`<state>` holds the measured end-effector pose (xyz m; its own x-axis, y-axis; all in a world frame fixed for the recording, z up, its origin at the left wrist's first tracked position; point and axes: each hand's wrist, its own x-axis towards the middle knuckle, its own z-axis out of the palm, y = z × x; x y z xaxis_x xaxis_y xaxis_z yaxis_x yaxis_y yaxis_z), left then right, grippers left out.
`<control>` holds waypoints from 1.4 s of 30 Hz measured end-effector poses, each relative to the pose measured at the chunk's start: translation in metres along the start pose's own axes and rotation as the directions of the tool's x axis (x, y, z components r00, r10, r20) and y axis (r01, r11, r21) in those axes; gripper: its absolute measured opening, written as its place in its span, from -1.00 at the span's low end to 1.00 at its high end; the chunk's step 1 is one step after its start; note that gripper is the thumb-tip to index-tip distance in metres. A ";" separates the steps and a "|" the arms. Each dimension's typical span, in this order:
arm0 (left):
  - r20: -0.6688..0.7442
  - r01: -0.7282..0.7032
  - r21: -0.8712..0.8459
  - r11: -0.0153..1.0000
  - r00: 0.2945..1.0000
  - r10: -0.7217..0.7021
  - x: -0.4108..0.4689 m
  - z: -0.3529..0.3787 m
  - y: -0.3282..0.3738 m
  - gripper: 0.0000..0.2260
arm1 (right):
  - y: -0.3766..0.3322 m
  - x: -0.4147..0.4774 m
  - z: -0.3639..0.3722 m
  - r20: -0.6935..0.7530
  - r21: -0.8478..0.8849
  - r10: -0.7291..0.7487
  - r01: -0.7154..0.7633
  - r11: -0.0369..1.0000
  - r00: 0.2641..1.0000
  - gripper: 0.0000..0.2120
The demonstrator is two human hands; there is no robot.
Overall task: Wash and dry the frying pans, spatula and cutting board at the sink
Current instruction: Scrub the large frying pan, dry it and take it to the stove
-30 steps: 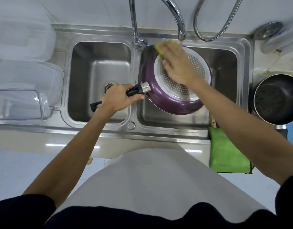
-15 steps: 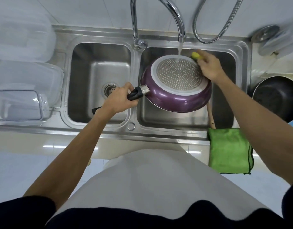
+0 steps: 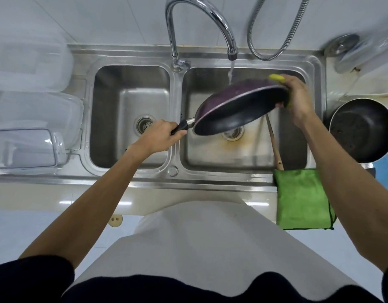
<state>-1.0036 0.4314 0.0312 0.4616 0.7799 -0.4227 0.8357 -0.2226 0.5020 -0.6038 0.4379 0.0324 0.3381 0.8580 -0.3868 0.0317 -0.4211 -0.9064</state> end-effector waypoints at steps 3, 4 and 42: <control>-0.007 0.010 0.091 0.996 1.000 -0.009 0.001 0.003 0.005 -0.54 | -0.002 0.004 -0.001 -0.065 -0.025 -0.032 0.030 0.999 0.997 -0.71; -0.014 0.024 0.117 0.993 1.000 -0.022 0.001 0.004 0.007 -0.54 | -0.003 0.004 0.000 -0.068 -0.044 -0.036 0.033 0.998 0.997 -0.72; 0.111 0.210 -0.214 0.954 0.976 -0.189 -0.010 0.035 0.026 -0.49 | 0.061 -0.065 0.185 0.295 -0.443 -0.480 0.563 0.698 0.826 -0.51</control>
<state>-0.9760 0.3978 0.0219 0.3252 0.7378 -0.5915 0.8306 0.0763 0.5517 -0.7982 0.4112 -0.0288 -0.0133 0.9978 0.0651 0.6291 0.0589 -0.7751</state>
